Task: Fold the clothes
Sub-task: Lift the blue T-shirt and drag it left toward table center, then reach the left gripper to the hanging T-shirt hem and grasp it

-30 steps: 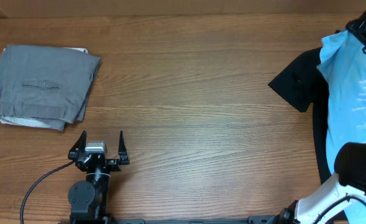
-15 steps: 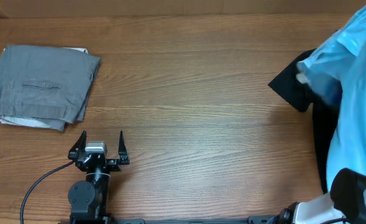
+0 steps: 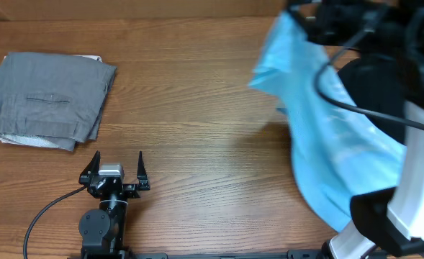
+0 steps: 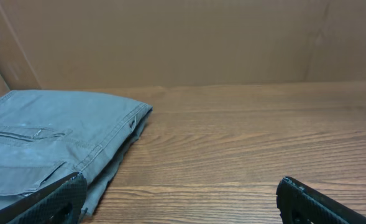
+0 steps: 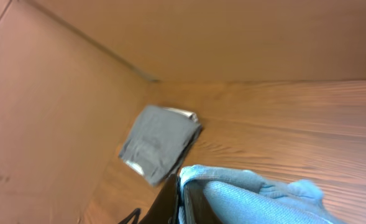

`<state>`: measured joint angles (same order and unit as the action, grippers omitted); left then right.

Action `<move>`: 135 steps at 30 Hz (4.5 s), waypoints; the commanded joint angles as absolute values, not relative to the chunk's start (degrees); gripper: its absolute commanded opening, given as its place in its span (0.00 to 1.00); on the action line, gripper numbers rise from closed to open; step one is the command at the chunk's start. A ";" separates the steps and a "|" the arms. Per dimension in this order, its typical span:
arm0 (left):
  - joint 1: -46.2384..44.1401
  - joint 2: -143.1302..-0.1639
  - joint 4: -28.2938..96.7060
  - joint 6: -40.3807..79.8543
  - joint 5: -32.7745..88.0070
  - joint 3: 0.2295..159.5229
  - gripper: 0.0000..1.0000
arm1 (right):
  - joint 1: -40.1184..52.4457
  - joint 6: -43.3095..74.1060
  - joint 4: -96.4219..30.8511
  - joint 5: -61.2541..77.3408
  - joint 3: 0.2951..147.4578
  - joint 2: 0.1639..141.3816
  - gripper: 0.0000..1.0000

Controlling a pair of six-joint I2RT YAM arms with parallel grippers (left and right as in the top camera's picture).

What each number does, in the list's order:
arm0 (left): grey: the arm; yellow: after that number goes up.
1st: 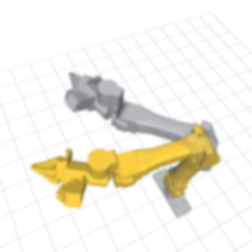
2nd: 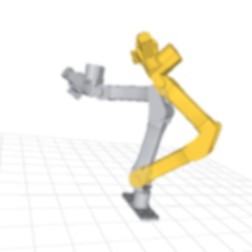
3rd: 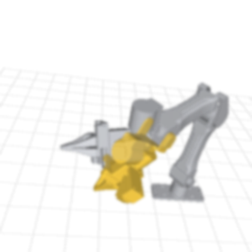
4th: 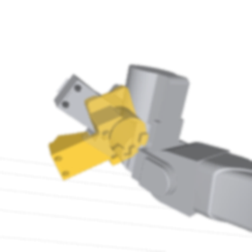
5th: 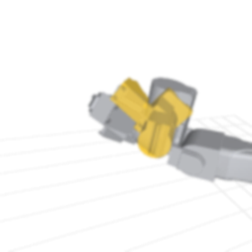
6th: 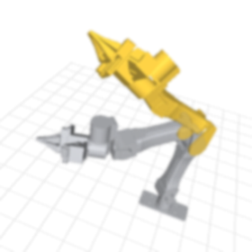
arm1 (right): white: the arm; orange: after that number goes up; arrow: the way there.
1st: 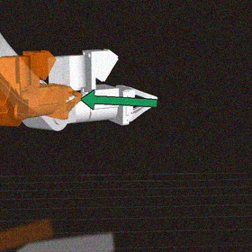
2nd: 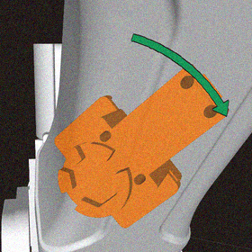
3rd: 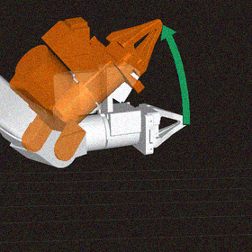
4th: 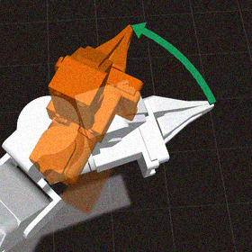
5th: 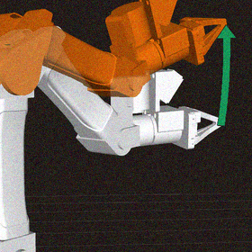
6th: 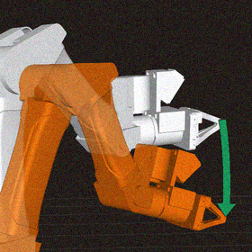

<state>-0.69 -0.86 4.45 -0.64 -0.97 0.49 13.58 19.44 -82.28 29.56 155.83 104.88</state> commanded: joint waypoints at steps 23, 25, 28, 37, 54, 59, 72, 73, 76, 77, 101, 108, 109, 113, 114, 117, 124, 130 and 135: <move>-0.89 -0.32 4.27 -1.74 -1.50 0.27 1.00 | 37.87 25.52 -72.84 26.37 155.83 131.11 0.04; -0.89 -0.32 4.27 -1.74 -1.48 0.27 1.00 | 37.87 25.32 -73.30 26.39 155.85 131.11 0.04; -0.89 -0.32 4.27 -1.74 -1.48 0.27 1.00 | 37.87 25.08 -74.59 26.35 155.85 131.04 0.04; -0.89 -0.32 4.27 -1.74 -1.50 0.27 1.00 | 37.98 25.15 -74.13 25.50 155.85 131.07 0.04; -0.82 -0.58 12.71 11.38 22.70 10.28 1.00 | 36.29 25.12 -78.28 25.63 155.85 131.07 0.04; -0.82 -7.03 15.70 7.07 32.82 15.14 1.00 | 35.86 25.12 -78.22 26.37 155.87 131.07 0.04; -0.82 -33.78 -6.52 0.21 47.37 15.14 1.00 | 35.59 25.15 -75.18 37.45 155.87 131.04 0.04; -0.82 -35.03 -7.46 0.16 47.40 15.14 1.00 | 35.59 25.15 -75.24 37.45 155.87 131.04 0.04; -0.82 -38.72 -8.51 -0.34 46.15 15.14 0.96 | 35.59 25.15 -75.31 37.45 155.94 131.04 0.04; -0.82 -40.10 -8.56 -1.54 46.04 15.11 0.81 | 35.59 25.15 -75.33 37.45 155.98 131.04 0.04; 0.08 -84.40 -54.70 24.80 42.81 15.14 0.24 | 35.59 25.12 -75.50 37.43 156.07 131.04 0.04; 0.08 -91.85 -64.10 24.91 48.42 15.29 0.28 | 35.59 25.12 -75.53 37.43 156.07 131.04 0.04; 0.08 -92.31 -64.62 24.91 48.31 15.29 0.27 | 35.59 25.12 -75.55 37.43 156.07 131.04 0.04; 0.08 -92.90 -68.36 26.15 48.25 15.29 0.26 | 35.59 25.12 -75.72 37.41 156.07 131.04 0.04; 0.08 -92.90 -70.11 27.46 48.23 15.29 0.25 | 35.59 25.12 -75.75 37.41 156.07 131.04 0.04; 0.08 -92.90 -76.42 31.18 48.07 15.29 0.20 | 35.59 25.12 -75.75 37.39 156.07 131.04 0.04; 0.08 -92.90 -80.97 34.74 48.01 15.29 0.18 | 35.59 25.12 -75.75 37.41 156.07 131.04 0.04; 0.08 -92.90 -71.24 27.94 44.58 15.29 0.27 | 35.59 25.12 -75.96 37.39 156.07 131.04 0.04; 0.08 -92.90 -68.88 26.98 40.18 15.29 0.34 | 35.59 25.12 -75.94 37.41 156.07 131.04 0.04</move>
<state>-0.25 -92.71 -68.51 29.54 43.83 14.79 35.66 25.26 -76.20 36.23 155.35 131.96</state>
